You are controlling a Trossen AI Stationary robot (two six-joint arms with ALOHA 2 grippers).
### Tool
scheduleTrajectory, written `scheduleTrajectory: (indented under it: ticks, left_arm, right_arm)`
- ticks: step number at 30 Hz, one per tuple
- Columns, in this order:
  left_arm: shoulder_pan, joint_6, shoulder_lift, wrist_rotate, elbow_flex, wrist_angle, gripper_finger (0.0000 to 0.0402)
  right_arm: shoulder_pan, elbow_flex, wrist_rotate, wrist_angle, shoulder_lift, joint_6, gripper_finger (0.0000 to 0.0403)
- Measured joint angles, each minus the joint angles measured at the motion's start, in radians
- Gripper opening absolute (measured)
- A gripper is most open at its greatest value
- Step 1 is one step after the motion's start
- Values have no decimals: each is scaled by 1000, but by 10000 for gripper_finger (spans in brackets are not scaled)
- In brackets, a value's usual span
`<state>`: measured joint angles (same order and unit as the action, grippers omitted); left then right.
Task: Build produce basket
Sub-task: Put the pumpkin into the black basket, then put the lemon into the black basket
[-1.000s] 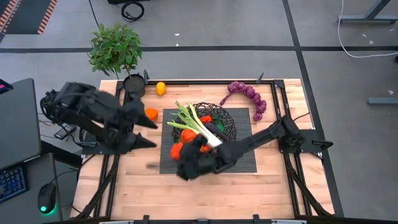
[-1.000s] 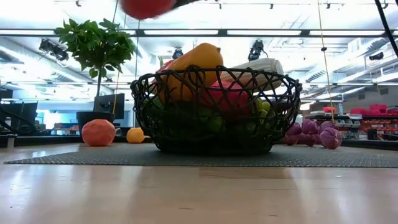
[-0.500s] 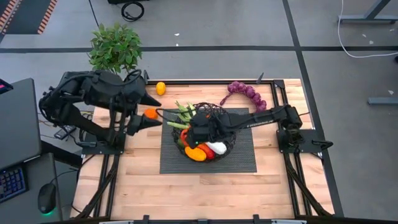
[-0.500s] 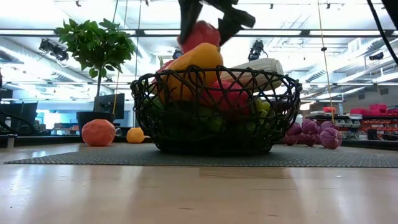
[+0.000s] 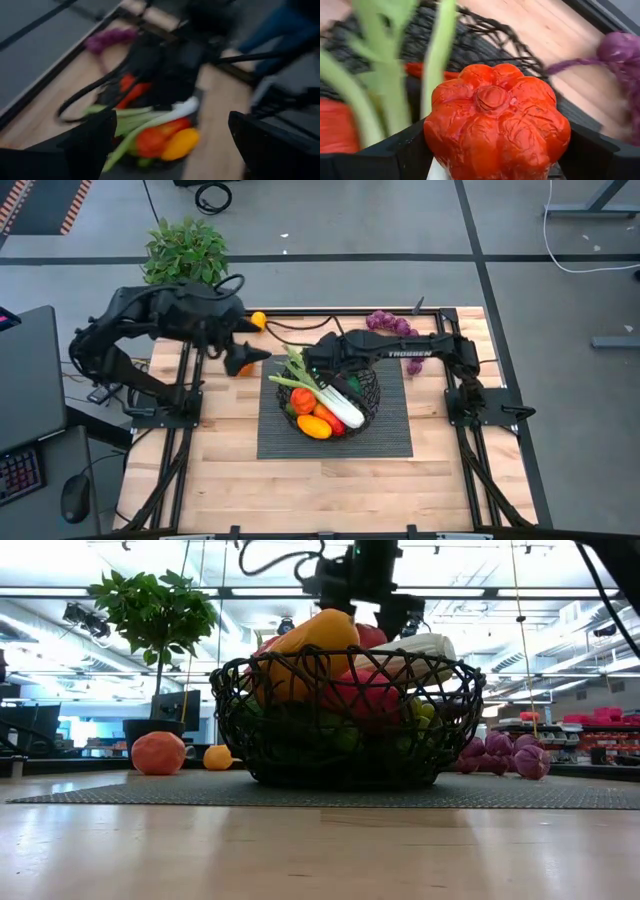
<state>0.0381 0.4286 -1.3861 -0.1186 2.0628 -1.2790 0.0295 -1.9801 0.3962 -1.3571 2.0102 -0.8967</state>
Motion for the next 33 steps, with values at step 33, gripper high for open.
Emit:
scheduleTrajectory:
  ticks: [33]
  left_arm:
    - [537,-290,-157,71,-395,-231,391]
  right_arm:
    - [228,0,-160,-80,-46,391,399]
